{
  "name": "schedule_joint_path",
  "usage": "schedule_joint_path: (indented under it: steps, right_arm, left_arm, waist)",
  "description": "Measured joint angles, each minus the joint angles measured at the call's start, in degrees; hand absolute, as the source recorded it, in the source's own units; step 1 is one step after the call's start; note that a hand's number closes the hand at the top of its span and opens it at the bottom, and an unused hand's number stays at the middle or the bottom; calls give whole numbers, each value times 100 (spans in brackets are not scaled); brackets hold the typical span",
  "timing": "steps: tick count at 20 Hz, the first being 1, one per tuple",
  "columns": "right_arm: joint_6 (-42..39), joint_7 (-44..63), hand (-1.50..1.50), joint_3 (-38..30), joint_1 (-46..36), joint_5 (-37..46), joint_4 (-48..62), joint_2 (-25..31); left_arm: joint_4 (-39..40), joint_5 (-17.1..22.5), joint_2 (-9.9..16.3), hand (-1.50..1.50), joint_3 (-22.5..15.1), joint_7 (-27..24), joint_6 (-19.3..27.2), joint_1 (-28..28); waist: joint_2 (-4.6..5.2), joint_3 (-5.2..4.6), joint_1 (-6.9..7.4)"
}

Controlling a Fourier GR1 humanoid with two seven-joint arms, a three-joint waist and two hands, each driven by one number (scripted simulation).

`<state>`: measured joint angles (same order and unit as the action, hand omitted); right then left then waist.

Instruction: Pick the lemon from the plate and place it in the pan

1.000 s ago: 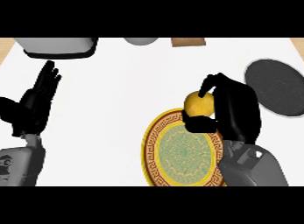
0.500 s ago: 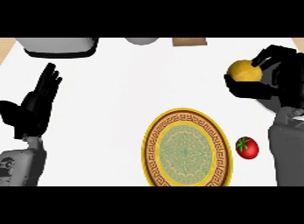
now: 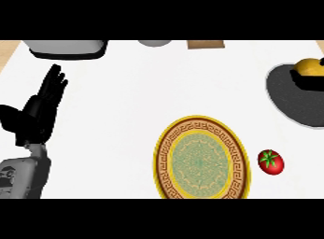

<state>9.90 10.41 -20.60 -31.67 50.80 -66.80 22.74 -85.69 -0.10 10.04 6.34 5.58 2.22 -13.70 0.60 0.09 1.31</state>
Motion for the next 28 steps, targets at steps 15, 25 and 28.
schedule_joint_path:
  steps: [15, 25, 28]
  right_arm:
    - [1048, -2165, -150, -1169, -983, -509, 4177, 1117]
    - [-11, -2990, -150, -1636, -1167, -1104, 5194, 1255]
    - [101, -3448, -150, -1904, -1124, -1387, 5209, 1223]
  left_arm:
    - [203, 5, -51, 0, -69, -131, -98, -213]
    - [228, -39, -91, 0, -107, -191, -80, -218]
    - [208, -39, -101, 0, -97, -104, -44, -240]
  waist:
    - [114, 26, 227]
    - [120, 35, 252]
    - [100, 36, 209]
